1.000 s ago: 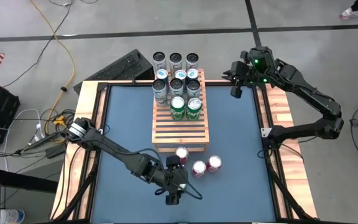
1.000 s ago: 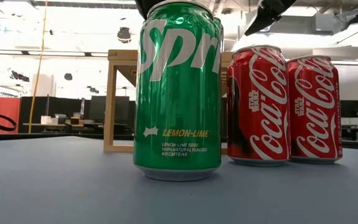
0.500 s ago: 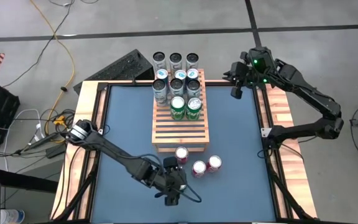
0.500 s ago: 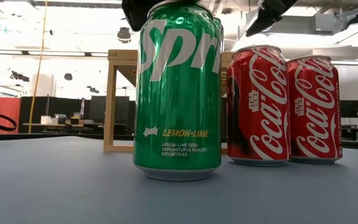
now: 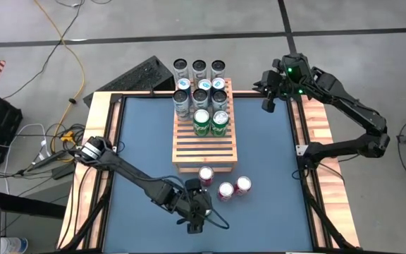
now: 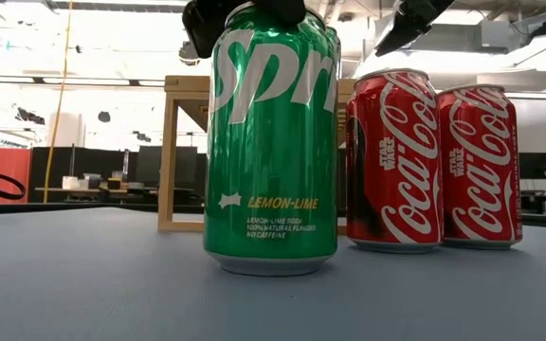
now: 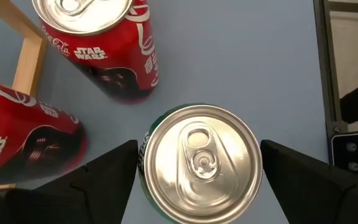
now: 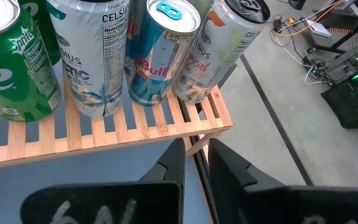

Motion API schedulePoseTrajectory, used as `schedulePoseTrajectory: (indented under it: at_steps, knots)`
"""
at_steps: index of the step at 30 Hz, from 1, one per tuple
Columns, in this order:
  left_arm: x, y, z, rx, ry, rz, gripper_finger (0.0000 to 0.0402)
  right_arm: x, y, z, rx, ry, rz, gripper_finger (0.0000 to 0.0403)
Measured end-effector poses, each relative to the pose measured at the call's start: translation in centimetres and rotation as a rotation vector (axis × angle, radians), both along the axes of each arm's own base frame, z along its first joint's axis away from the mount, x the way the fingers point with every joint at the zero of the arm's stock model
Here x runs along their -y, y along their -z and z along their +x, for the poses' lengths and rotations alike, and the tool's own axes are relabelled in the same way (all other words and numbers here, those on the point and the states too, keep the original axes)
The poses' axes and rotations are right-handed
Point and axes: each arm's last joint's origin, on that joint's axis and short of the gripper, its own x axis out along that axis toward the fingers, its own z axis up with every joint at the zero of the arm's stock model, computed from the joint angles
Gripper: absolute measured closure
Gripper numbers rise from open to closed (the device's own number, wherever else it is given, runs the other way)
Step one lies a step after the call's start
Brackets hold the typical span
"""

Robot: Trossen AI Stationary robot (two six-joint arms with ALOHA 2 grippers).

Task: Place canned beverage on shelf
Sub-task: Put the green soda can on the shelf aligned with the other green soda cans

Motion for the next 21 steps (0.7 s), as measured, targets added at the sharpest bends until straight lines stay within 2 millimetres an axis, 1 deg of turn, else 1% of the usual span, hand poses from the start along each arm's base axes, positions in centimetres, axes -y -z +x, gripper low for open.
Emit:
schedulePoseTrajectory:
  at_steps: [2,7,13,21]
  knots:
    - [-0.1,0.0,0.1,-0.006,0.004,-0.013,0.0094,0.0,0.0,0.0,0.000,0.000,0.000,0.0339]
    - [-0.6,0.1,0.5,-0.021,0.008,-0.063,0.0147,0.0,0.0,0.0,0.000,0.000,0.000,0.0339]
    - [-0.6,0.1,0.5,-0.024,-0.007,-0.085,0.0149,0.0,0.0,0.0,-0.001,0.000,0.001,0.0339]
    - [-0.6,-1.0,0.2,-0.028,-0.042,-0.119,0.0149,0.0,0.0,0.0,-0.001,0.000,0.001,0.0339]
